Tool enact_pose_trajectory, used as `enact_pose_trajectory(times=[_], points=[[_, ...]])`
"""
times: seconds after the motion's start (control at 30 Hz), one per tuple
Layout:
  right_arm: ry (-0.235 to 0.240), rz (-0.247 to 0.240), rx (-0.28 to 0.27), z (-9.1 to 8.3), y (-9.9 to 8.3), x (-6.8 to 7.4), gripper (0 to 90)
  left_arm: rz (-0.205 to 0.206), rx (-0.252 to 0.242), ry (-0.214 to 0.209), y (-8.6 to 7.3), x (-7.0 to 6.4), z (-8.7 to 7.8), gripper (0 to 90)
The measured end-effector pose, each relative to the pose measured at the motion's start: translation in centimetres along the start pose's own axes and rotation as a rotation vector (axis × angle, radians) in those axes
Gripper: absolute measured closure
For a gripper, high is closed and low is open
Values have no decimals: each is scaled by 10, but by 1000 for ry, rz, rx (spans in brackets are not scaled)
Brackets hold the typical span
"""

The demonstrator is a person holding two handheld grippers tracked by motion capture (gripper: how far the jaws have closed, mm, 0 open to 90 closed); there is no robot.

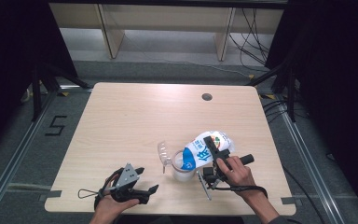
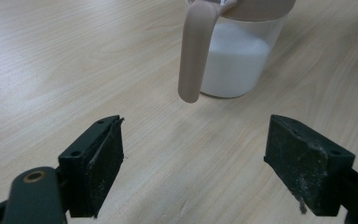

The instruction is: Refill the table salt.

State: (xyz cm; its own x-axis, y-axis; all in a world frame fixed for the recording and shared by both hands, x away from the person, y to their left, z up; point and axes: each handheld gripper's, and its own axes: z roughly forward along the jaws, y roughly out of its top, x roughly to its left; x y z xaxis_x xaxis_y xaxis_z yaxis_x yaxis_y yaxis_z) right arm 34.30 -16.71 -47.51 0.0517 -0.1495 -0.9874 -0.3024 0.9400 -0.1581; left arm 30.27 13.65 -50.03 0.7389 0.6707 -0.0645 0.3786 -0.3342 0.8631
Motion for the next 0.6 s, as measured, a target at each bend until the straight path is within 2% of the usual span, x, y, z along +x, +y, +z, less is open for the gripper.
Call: enact_pose_trajectory(times=[0.07, 0.1, 0.13, 0.17, 0.27, 0.3, 0.33, 0.37, 0.4, 0.43, 0.47, 0.53, 0.57, 0.6], points=[[8, 5, -3, 0, -1, 1, 850, 4, 4, 1, 0, 1, 0, 188], [10, 6, -8, 1, 0, 1, 851, -17, -1, 5, 0, -1, 0, 188], [17, 56, 19, -1, 0, 5, 852, -9, 1, 3, 0, 0, 0, 188], [6, 30, -17, 1, 0, 4, 854, 4, 5, 3, 0, 0, -1, 188], [17, 48, -6, 1, -1, 5, 855, 7, 5, 1, 0, 1, -1, 188], [6, 31, -30, 2, -2, 2, 856, 3, 7, 6, 0, 0, -1, 189], [6, 31, -30, 2, -2, 2, 856, 3, 7, 6, 0, 0, -1, 189], [40, 36, -14, 1, -2, 2, 856, -1, 4, 4, 0, 0, -1, 189], [40, 36, -14, 1, -2, 2, 856, -1, 4, 4, 0, 0, -1, 189], [43, 54, 12, 0, -2, 2, 856, 0, 4, 4, 0, 0, -1, 189], [46, 31, -6, 1, -1, 0, 856, 5, 3, 2, 0, 1, -1, 189], [51, 55, -22, 1, -2, 1, 856, 2, 4, 7, 0, 0, -1, 189], [67, 89, -10, 0, -2, 0, 856, 7, 4, 1, 0, 1, -1, 189], [71, 91, -18, 0, -2, -1, 857, 6, 6, 6, 0, 0, -1, 189]])
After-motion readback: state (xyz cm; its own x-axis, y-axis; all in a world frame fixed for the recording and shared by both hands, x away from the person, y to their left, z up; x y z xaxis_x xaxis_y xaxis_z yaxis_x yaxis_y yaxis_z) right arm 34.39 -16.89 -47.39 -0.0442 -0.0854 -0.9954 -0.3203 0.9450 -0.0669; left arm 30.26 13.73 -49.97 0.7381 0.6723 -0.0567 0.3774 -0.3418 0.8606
